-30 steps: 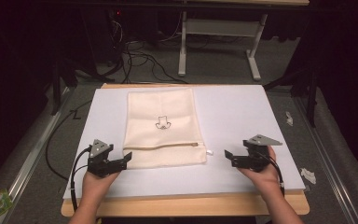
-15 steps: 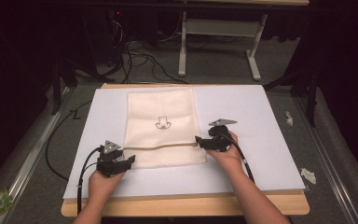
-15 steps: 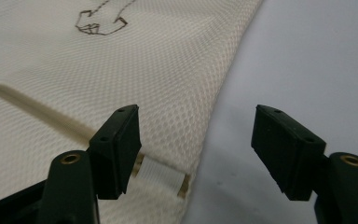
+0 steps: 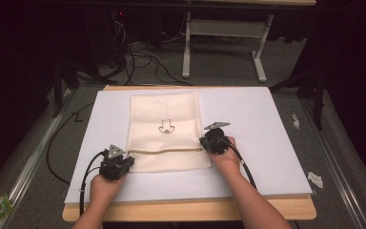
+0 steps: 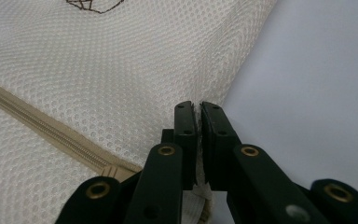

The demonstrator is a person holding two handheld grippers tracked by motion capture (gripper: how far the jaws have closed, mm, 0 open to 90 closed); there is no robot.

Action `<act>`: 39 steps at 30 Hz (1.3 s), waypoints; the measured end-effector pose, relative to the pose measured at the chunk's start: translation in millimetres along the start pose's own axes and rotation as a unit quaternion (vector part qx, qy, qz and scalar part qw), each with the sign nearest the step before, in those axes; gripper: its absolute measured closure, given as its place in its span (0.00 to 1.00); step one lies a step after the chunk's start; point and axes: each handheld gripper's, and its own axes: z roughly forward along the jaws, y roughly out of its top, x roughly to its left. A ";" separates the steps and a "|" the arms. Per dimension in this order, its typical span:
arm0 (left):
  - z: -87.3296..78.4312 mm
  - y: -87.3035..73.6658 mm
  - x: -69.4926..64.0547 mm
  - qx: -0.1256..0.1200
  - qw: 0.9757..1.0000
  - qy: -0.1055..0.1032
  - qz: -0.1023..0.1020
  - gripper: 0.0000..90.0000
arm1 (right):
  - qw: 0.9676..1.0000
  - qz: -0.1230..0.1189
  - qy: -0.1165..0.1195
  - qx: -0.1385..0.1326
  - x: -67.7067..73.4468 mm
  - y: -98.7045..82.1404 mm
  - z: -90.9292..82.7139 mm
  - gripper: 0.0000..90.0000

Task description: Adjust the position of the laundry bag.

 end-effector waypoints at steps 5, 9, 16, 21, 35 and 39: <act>-0.9 0.8 -11.5 0.004 1.000 -0.020 0.017 0.97 | 1.000 -0.009 0.001 0.001 -4.7 -11.9 -13.4 0.98; 0.5 3.7 -28.5 0.010 0.999 -0.026 0.029 0.97 | 1.000 0.001 0.003 -0.004 -15.4 -28.1 -30.2 0.98; 7.5 8.8 -62.0 0.013 0.996 -0.060 0.057 0.97 | 1.000 0.011 -0.003 -0.012 -38.6 -55.0 -56.8 0.98; 11.6 10.6 -79.5 0.014 0.995 -0.076 0.070 0.96 | 1.000 0.015 -0.011 -0.015 -49.8 -68.7 -71.2 0.98; 1.4 12.8 -86.0 -0.024 0.994 -0.096 0.041 0.64 | 0.997 0.057 -0.004 -0.058 -63.5 -102.9 -118.0 0.73; -6.3 13.6 -73.6 -0.051 0.994 -0.088 0.026 0.60 | 0.995 0.063 -0.004 -0.072 -63.8 -106.3 -133.0 0.71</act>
